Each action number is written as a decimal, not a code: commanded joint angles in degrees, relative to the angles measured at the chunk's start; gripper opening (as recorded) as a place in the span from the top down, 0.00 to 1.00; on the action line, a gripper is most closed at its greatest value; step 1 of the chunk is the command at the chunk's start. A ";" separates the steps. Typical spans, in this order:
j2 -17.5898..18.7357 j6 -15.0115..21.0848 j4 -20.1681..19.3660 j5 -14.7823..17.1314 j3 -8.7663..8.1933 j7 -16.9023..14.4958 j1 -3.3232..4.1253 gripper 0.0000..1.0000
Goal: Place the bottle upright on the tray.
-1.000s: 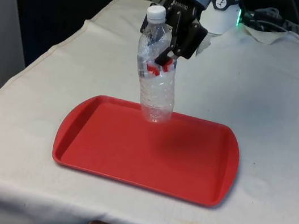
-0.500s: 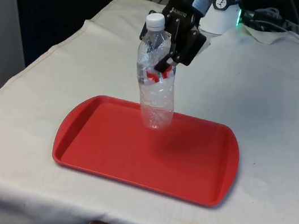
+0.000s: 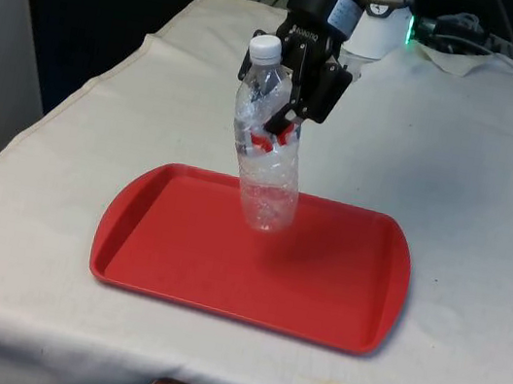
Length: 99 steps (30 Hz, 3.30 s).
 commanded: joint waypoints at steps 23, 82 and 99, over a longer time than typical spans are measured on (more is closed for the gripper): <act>1.78 0.92 0.46 -3.21 -1.60 1.32 0.80 1.00; 2.81 0.57 0.46 -13.06 -1.95 4.81 0.57 1.00; 3.50 0.92 1.03 -13.52 -2.41 5.33 0.80 1.00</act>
